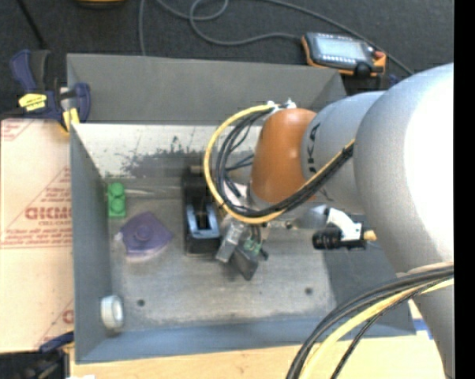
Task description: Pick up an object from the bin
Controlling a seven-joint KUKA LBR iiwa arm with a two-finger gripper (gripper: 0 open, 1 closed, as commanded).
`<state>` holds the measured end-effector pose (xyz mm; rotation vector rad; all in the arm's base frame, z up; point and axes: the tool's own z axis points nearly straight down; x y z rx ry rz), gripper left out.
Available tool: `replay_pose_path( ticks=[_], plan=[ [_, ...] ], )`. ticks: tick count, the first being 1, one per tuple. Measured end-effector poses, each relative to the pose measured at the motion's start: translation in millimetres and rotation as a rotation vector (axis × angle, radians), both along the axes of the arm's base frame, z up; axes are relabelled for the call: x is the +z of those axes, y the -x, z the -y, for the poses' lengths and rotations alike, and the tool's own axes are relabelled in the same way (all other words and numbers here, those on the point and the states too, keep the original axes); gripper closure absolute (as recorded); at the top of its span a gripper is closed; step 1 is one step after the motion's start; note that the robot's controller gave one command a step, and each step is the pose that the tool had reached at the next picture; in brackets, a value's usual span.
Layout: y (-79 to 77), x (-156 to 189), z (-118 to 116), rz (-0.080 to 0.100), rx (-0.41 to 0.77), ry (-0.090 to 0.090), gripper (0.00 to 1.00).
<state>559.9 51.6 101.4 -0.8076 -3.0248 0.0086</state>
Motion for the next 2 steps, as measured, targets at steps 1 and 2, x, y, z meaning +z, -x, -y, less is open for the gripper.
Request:
replay_pose_path(
  ticks=[1,2],
  plan=[
    [-2.5,22.5,-0.3,0.01,0.0,-0.002,1.0],
    [-4.1,35.6,-0.7,0.016,0.001,-0.003,1.0]
  ],
)
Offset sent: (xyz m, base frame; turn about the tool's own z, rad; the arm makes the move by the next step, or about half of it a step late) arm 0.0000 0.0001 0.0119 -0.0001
